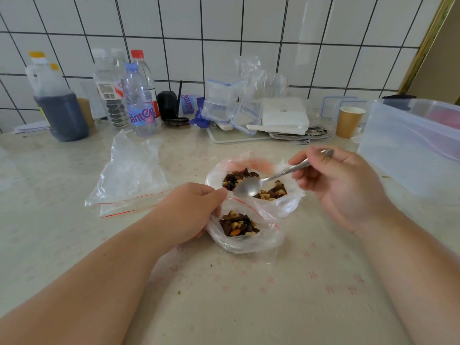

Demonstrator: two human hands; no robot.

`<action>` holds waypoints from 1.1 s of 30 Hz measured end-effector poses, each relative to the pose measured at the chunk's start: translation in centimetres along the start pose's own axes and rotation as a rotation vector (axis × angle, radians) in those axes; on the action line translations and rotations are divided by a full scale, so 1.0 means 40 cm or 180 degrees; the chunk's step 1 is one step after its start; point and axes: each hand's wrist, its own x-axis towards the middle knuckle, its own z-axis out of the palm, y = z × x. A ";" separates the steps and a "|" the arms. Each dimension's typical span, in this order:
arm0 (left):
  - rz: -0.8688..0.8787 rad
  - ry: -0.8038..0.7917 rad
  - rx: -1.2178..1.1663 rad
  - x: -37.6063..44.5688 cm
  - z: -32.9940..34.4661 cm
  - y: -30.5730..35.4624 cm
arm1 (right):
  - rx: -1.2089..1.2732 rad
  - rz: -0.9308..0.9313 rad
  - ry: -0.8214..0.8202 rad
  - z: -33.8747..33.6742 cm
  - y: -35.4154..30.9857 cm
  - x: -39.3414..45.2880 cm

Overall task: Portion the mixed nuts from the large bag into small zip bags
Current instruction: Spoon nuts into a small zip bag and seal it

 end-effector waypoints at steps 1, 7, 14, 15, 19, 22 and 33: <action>0.0000 -0.0006 -0.0008 0.000 0.000 0.001 | -0.0060 0.0064 0.0315 -0.004 0.003 0.006; 0.0049 -0.0038 -0.0006 -0.002 0.000 0.006 | -0.1786 0.0414 0.1330 -0.020 0.038 0.020; 0.0081 -0.0055 -0.0038 -0.001 0.000 0.004 | -0.2342 0.0464 0.0767 -0.007 0.060 0.019; 0.0084 -0.0060 -0.0031 0.000 0.001 0.004 | -0.2247 0.0477 0.0758 -0.008 0.062 0.020; 0.0086 -0.0067 -0.0004 0.001 0.000 0.004 | -0.1672 0.0607 0.0975 -0.017 0.065 0.028; 0.0068 -0.0077 0.0013 0.002 0.000 0.005 | -0.0994 0.0756 0.1074 -0.018 0.066 0.035; 0.0064 -0.0042 0.0061 0.005 0.000 0.001 | -0.0388 0.1169 0.1036 0.003 0.070 0.036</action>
